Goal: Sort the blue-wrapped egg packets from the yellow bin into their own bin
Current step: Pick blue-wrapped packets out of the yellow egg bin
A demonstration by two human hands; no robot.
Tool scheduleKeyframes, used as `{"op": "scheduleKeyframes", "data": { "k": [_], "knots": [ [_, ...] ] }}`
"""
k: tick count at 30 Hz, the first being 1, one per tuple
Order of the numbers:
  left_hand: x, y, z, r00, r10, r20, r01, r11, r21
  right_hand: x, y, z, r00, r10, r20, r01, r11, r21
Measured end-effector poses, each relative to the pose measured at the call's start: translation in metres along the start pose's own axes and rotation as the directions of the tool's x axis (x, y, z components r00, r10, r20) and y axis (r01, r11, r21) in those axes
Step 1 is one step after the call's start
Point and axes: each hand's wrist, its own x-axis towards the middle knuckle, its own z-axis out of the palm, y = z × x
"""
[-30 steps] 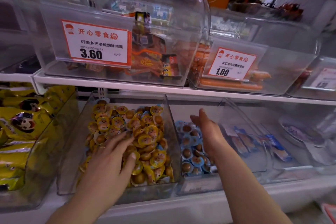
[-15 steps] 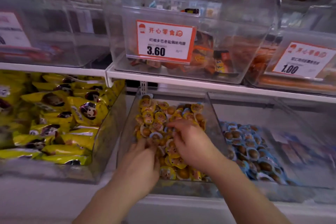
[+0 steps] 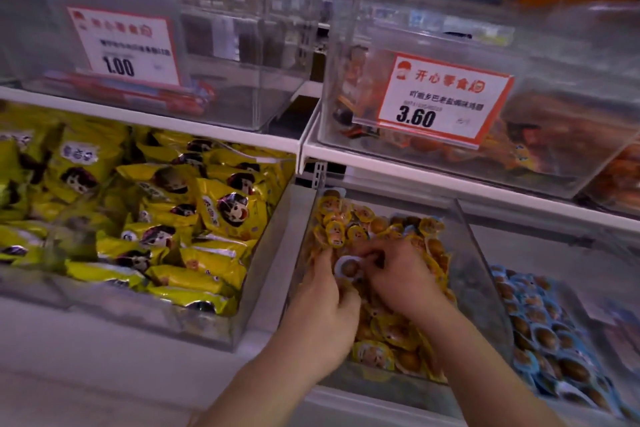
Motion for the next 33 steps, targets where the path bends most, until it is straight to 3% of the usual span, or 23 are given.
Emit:
{"op": "scheduleKeyframes", "data": {
  "k": [2,3,5,7,9,11,13,14,16,22,27,33],
  "knots": [
    [0.003,0.007,-0.005,0.998,-0.062,-0.024,0.054,0.965,-0.255,0.000,-0.001,-0.016,0.992,-0.014,-0.126,0.040,0.979,0.201],
    [0.005,0.009,-0.006,0.996,-0.089,-0.022,0.076,0.934,-0.349,-0.002,-0.003,-0.023,0.993,-0.038,-0.114,0.071,0.951,0.300],
    [0.007,0.009,-0.005,0.993,-0.116,-0.002,0.100,0.864,-0.493,-0.007,-0.007,-0.034,0.993,-0.121,0.016,0.104,0.908,0.405],
    [0.008,0.012,-0.005,0.992,-0.119,0.040,0.120,0.790,-0.602,-0.009,-0.005,-0.035,0.982,-0.150,0.111,0.097,0.919,0.382],
    [0.006,0.011,-0.004,0.994,-0.089,0.064,0.110,0.784,-0.612,-0.001,0.003,-0.033,0.987,-0.050,0.155,-0.028,0.886,0.462],
    [0.002,0.005,-0.003,0.995,-0.064,0.077,0.093,0.873,-0.478,0.016,0.020,-0.031,0.988,0.054,0.142,-0.100,0.937,0.335],
    [-0.002,-0.001,-0.002,0.995,-0.045,0.091,0.075,0.931,-0.356,0.034,0.038,-0.029,0.989,0.031,0.142,-0.018,0.995,-0.095],
    [-0.002,-0.003,-0.001,0.994,-0.046,0.097,0.077,0.938,-0.338,0.037,0.044,-0.028,0.987,0.013,0.161,0.033,0.960,-0.278],
    [-0.001,-0.005,-0.001,0.993,-0.060,0.099,0.091,0.936,-0.340,0.040,0.050,-0.027,0.976,0.071,0.206,0.024,0.906,-0.424],
    [0.006,-0.007,0.006,0.990,-0.098,0.105,0.132,0.904,-0.407,0.043,0.044,-0.014,0.916,0.253,0.310,-0.074,0.868,-0.492],
    [0.006,-0.006,0.007,0.990,-0.107,0.090,0.134,0.909,-0.395,0.052,0.038,-0.012,0.918,0.200,0.342,0.009,0.853,-0.521],
    [0.006,-0.005,0.009,0.993,-0.103,0.059,0.118,0.909,-0.399,0.061,0.030,-0.010,0.879,0.174,0.444,-0.023,0.945,-0.325]
  ]
}}
